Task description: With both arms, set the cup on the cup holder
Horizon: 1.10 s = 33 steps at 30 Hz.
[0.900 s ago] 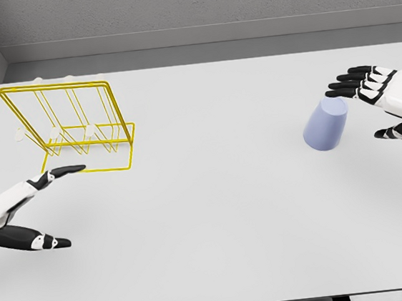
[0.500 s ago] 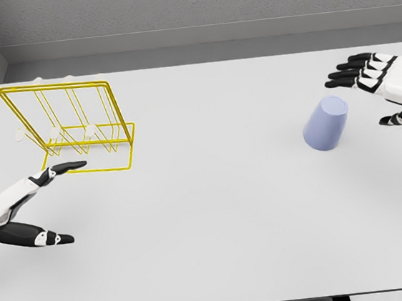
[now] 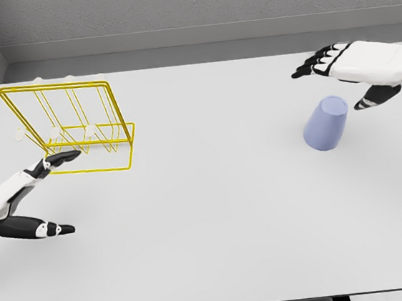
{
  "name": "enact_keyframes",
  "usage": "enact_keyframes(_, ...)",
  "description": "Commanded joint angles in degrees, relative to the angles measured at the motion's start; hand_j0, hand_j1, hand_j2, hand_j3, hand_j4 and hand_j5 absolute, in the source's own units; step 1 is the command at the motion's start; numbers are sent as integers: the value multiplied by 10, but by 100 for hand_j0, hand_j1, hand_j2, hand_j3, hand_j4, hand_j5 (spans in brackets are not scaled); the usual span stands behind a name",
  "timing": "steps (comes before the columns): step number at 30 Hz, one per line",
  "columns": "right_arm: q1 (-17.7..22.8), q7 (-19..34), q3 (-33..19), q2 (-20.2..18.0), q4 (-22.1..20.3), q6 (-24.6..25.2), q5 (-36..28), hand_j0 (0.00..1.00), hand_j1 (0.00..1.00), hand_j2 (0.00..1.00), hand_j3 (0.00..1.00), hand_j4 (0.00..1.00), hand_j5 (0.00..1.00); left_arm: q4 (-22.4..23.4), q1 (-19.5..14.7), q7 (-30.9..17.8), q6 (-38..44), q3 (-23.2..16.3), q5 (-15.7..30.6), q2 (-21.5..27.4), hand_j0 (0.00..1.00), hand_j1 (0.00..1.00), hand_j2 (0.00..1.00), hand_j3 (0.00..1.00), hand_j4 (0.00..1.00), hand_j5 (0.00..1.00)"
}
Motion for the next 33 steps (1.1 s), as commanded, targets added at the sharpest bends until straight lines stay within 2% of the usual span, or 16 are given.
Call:
enact_keyframes(1, 0, 3, 31, 15, 11, 67, -2, 100, 100, 100, 100, 100, 100, 2, 0, 0, 5, 2, 4, -5, 100, 100, 100, 100, 100, 100)
enact_keyframes(2, -1, 3, 31, 15, 11, 90, -1, 100, 100, 100, 100, 100, 100, 6, 0, 0, 6, 2, 4, -5, 100, 100, 100, 100, 100, 100)
enact_keyframes(9, -2, 3, 38, 14, 15, 145, 1, 100, 100, 100, 100, 100, 100, 11, 0, 0, 6, -1, 4, -5, 100, 100, 100, 100, 100, 100)
enact_keyframes(13, -2, 3, 43, 15, 31, 145, 5, 100, 100, 100, 100, 100, 100, 12, -1, 0, 11, -1, 4, -6, 100, 100, 100, 100, 100, 100)
enact_keyframes(17, -4, 3, 87, 15, 35, 145, 5, 100, 100, 100, 100, 100, 100, 13, -2, 0, 11, -3, 4, -6, 100, 100, 100, 100, 100, 100)
enact_keyframes(21, -4, 3, 106, 17, 36, 145, 5, 100, 100, 100, 100, 100, 100, 12, -1, 0, 11, -5, 5, -6, 100, 100, 100, 100, 100, 100)
enact_keyframes(23, -31, 3, 128, 32, 61, 145, 5, 100, 100, 100, 100, 100, 100, 12, -1, 0, 11, -3, 6, -5, 100, 100, 100, 100, 100, 100)
enact_keyframes(28, -55, 3, 160, 45, 87, 145, 5, 100, 100, 100, 100, 100, 100, 14, -1, 0, 11, -4, 6, -6, 100, 100, 100, 100, 100, 100)
enact_keyframes(33, -56, 3, 169, 45, 87, 144, 5, 100, 100, 100, 100, 100, 100, 14, -2, 0, 11, -5, 6, -8, 100, 100, 100, 100, 100, 100)
